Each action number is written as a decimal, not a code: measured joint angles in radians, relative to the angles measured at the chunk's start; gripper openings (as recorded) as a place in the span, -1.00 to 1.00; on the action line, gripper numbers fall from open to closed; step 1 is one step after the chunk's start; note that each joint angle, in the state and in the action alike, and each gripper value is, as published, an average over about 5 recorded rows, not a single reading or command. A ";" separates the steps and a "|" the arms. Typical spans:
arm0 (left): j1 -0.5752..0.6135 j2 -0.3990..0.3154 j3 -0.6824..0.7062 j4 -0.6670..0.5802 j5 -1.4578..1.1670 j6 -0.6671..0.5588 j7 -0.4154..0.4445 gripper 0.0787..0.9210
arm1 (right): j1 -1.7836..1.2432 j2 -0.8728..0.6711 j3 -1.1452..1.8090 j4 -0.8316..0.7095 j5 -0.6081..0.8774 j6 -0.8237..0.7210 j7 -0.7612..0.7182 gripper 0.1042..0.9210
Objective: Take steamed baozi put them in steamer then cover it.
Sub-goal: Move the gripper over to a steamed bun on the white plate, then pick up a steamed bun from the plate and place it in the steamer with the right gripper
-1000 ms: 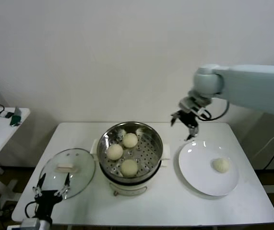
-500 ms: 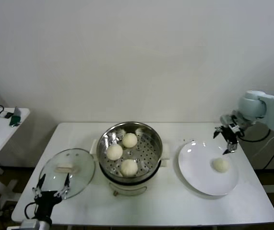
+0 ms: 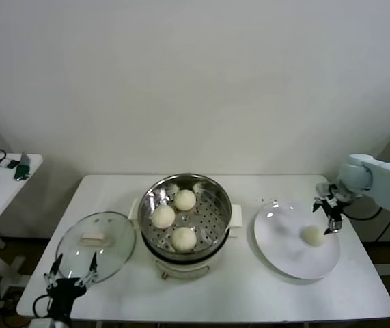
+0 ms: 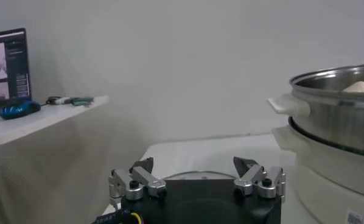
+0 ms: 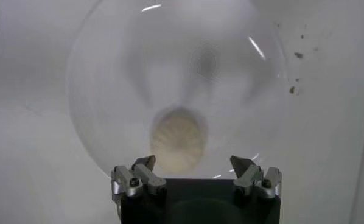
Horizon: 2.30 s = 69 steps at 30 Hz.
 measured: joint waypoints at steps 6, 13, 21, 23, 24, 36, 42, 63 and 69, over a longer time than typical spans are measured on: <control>0.006 -0.002 0.000 0.001 0.004 -0.002 0.000 0.77 | -0.072 0.007 0.052 -0.035 -0.019 0.001 0.008 0.76; 0.008 -0.003 0.000 0.001 0.005 -0.003 -0.001 0.77 | -0.133 0.026 0.106 -0.076 -0.034 0.004 0.016 0.75; 0.010 -0.005 -0.001 0.003 0.005 -0.006 -0.003 0.77 | -0.167 0.033 0.141 -0.093 -0.040 0.004 0.019 0.51; 0.009 -0.005 -0.001 0.003 0.004 -0.006 -0.003 0.77 | -0.170 0.032 0.145 -0.093 -0.042 0.004 0.020 0.45; 0.008 -0.005 -0.001 0.003 0.004 -0.006 -0.003 0.77 | -0.171 0.032 0.147 -0.093 -0.042 0.004 0.021 0.43; -0.002 -0.004 0.004 0.003 0.005 0.002 -0.004 0.77 | -0.023 0.004 0.079 0.000 0.065 -0.030 0.008 0.34; -0.009 0.002 0.012 0.001 0.006 0.005 -0.003 0.77 | 0.196 0.018 -0.022 0.114 0.206 -0.066 -0.003 0.34; -0.018 0.003 0.012 -0.016 -0.010 0.011 0.000 0.77 | 0.483 0.322 -0.100 0.410 0.532 -0.219 0.111 0.34; -0.022 0.003 0.001 -0.015 -0.021 0.013 0.000 0.77 | 0.433 0.399 -0.117 0.398 0.507 -0.235 0.145 0.34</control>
